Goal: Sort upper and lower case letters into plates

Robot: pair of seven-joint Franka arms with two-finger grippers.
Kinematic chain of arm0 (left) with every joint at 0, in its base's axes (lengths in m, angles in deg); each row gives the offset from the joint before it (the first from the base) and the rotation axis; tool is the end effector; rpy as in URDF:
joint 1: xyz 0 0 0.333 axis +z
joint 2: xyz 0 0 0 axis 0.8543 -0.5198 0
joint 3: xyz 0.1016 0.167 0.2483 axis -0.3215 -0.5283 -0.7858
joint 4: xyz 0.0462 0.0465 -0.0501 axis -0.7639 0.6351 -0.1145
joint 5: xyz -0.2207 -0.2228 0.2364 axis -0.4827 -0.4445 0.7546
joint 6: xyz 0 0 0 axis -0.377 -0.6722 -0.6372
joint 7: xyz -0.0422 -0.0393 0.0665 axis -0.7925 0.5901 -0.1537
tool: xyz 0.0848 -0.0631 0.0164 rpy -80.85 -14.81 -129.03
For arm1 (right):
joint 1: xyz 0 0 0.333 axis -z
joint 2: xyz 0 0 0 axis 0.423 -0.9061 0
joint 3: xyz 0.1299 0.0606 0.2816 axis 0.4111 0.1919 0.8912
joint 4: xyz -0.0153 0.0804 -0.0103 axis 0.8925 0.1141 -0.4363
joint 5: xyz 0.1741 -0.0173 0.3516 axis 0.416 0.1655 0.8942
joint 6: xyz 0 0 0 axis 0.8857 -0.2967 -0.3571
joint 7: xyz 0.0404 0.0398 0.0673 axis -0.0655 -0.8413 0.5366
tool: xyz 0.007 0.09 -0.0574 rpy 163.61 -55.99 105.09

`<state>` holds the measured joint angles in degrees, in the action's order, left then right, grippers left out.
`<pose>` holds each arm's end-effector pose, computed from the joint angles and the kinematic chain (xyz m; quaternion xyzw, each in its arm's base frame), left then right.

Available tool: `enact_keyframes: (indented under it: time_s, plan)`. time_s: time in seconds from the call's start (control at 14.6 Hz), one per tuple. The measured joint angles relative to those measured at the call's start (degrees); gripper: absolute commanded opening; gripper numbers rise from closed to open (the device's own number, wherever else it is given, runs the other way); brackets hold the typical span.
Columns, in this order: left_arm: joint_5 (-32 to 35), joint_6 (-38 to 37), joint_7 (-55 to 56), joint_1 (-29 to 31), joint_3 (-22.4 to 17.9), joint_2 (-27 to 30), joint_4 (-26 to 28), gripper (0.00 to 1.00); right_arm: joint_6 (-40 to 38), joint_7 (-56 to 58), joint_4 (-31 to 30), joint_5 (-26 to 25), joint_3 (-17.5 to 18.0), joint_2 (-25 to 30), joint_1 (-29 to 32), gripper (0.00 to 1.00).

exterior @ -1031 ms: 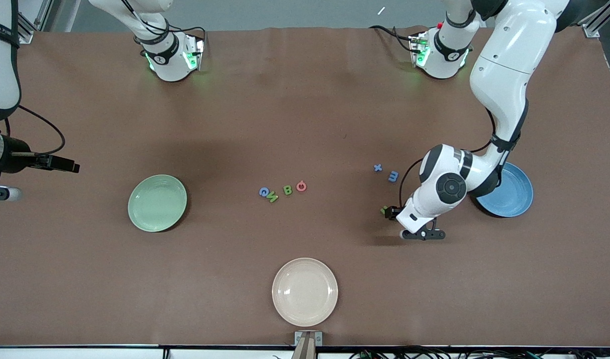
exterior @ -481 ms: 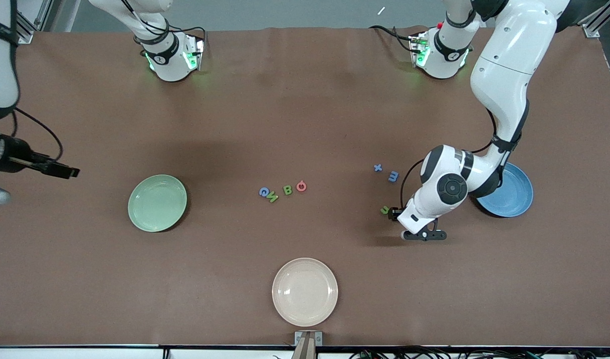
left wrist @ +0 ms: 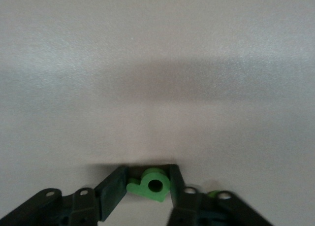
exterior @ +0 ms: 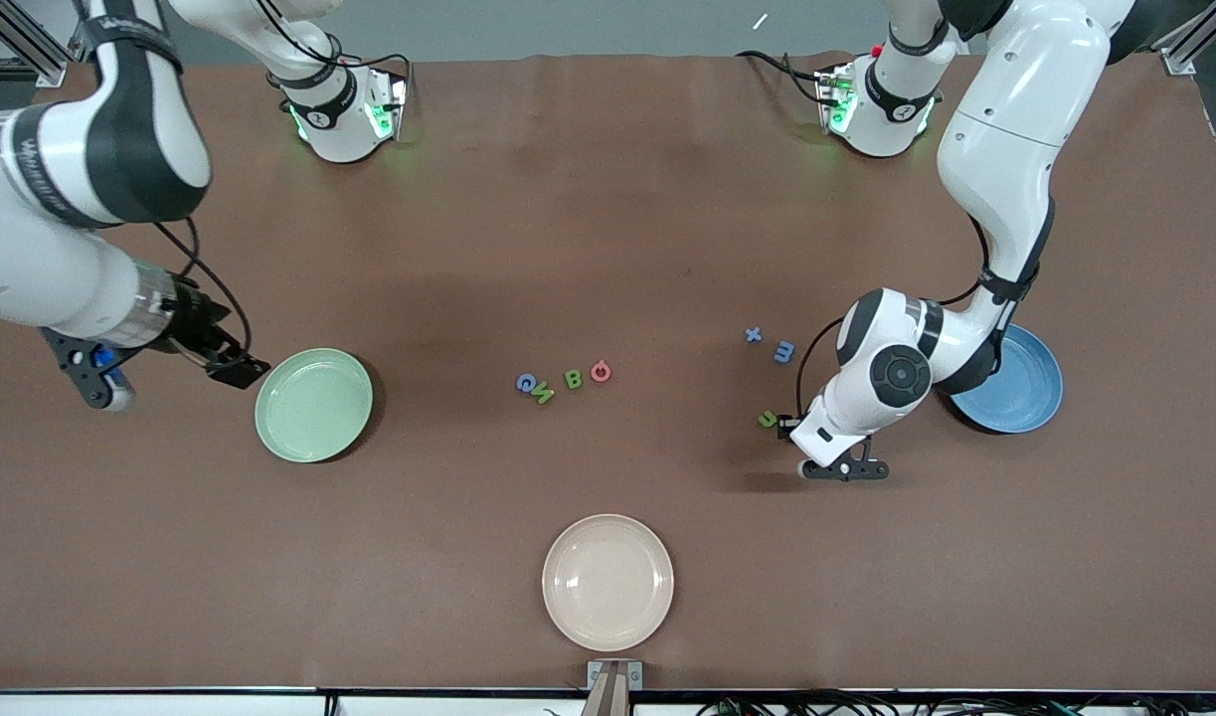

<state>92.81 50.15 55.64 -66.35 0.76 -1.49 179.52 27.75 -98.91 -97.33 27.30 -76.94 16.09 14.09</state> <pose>0.6264 -0.2063 0.1767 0.9996 -0.0070 -0.0096 0.0247 0.5991 0.0921 0.4796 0.8822 -0.4662 -0.0636 0.0184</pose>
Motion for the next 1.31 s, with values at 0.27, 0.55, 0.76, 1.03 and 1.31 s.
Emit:
enact_keyframes:
  time_s: [0.27,0.55,0.76,1.03,1.31]
  plan:
    - [0.00,-0.21,0.07,0.08,-0.05,0.13,-0.04,0.17,9.52,-11.66,-5.55,-0.01,0.00,-0.13,-5.19,1.00]
    - [0.03,-5.67,-0.04,1.83,-0.57,2.09,-0.91,0.15,16.70,-18.82,-10.22,0.00,0.07,-1.05,-12.39,1.00]
    - [0.17,-14.16,-2.80,4.48,-0.59,7.96,-0.92,0.15,19.16,-20.89,-10.05,0.13,0.11,-2.95,-15.65,1.00]
    - [0.31,-16.18,-11.43,9.71,-0.62,15.35,4.81,0.15,22.10,-22.88,-8.86,0.14,0.13,-5.86,-19.35,1.00]
    - [1.83,-12.76,-24.05,18.89,-0.67,20.04,13.27,0.15,23.63,-29.41,-8.30,0.17,0.14,-8.27,-22.11,1.00]
